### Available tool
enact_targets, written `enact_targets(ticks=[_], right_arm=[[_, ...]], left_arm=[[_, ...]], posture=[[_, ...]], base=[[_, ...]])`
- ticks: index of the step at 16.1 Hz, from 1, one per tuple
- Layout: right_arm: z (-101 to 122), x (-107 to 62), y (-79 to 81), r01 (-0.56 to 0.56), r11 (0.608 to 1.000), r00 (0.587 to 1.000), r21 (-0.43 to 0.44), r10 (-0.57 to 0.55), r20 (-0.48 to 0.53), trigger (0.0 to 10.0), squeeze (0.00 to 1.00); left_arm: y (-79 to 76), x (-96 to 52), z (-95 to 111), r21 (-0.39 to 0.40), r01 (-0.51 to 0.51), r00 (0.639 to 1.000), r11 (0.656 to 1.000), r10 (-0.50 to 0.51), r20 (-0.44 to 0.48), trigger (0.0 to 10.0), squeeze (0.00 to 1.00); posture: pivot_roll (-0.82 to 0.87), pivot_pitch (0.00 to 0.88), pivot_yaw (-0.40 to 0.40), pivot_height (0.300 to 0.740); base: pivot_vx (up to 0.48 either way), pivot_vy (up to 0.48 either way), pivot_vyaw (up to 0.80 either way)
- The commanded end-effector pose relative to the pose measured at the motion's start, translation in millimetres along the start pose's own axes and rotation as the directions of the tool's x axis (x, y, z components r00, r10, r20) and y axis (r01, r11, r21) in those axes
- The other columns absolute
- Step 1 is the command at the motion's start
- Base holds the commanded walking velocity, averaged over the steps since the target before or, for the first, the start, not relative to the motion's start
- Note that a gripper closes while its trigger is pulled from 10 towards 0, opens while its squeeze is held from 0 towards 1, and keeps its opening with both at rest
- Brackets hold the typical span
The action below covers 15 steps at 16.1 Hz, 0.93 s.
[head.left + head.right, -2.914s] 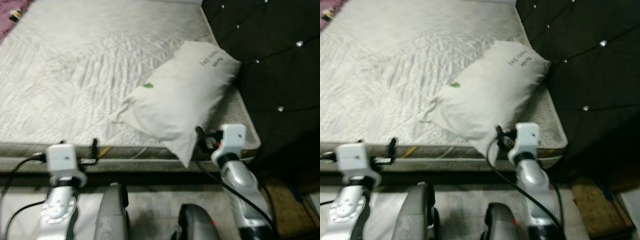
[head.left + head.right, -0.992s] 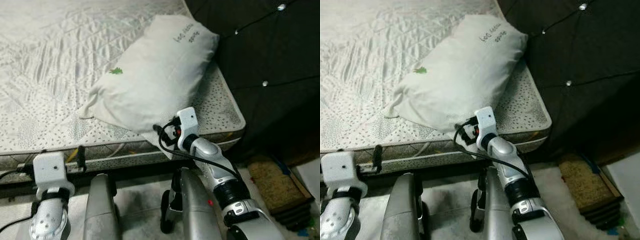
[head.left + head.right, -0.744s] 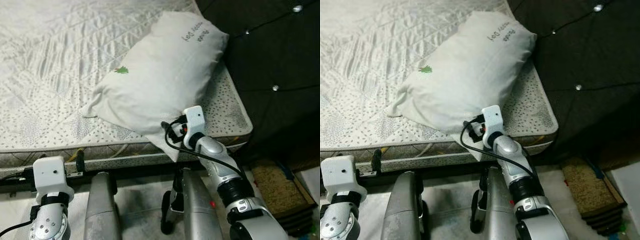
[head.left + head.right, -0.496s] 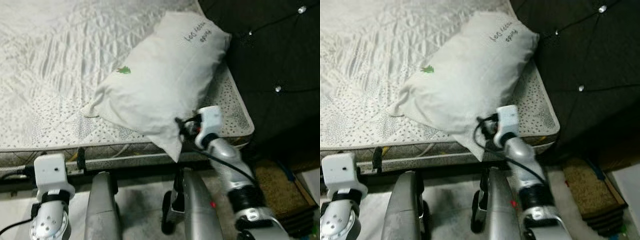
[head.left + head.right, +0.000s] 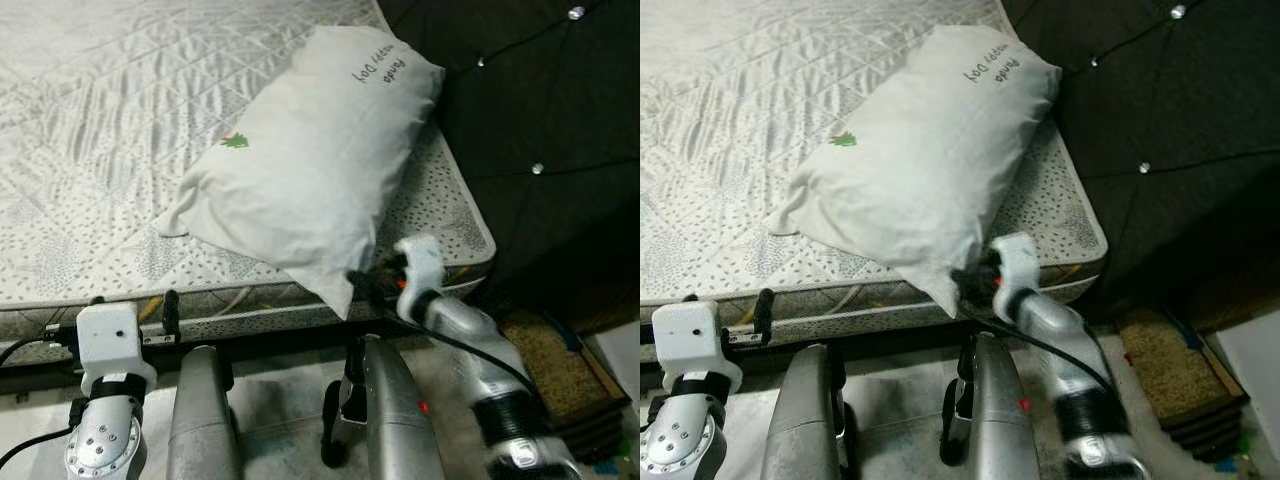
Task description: Clean up the room
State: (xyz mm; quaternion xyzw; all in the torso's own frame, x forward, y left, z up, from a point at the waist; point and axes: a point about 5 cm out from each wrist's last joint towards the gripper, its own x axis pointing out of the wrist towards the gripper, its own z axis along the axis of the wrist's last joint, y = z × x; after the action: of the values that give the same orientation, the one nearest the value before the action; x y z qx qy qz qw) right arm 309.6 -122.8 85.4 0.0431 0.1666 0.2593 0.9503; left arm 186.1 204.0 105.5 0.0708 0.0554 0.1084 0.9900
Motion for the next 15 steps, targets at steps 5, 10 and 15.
enact_targets(ticks=[5,10,15], right_arm=[[-5,21.8,25.1,-0.025,0.999,0.998,-0.031,0.023,-0.058,10.0,0.0],[0,37.3,35.2,0.029,0.998,0.997,-0.063,-0.033,-0.065,10.0,0.0],[-1,41.7,21.5,0.187,0.982,0.979,-0.014,-0.187,-0.085,10.0,0.0]], left_arm=[[3.6,-12.3,-10,0.007,0.003,0.997,1.0,-0.003,-0.074,10.0,0.0],[12.6,-25.2,-12,0.018,-0.05,0.993,0.999,0.052,-0.106,10.0,0.0],[11.3,-25.7,-12,0.022,-0.036,0.992,0.999,0.038,-0.117,10.0,0.0]], posture=[[0.17,0.229,-0.092,0.579],[0.21,0.249,-0.116,0.579],[0.2,0.252,-0.102,0.579]], base=[[0.0,0.0,0.0],[0.0,0.0,0.0],[0.0,0.0,0.0]])
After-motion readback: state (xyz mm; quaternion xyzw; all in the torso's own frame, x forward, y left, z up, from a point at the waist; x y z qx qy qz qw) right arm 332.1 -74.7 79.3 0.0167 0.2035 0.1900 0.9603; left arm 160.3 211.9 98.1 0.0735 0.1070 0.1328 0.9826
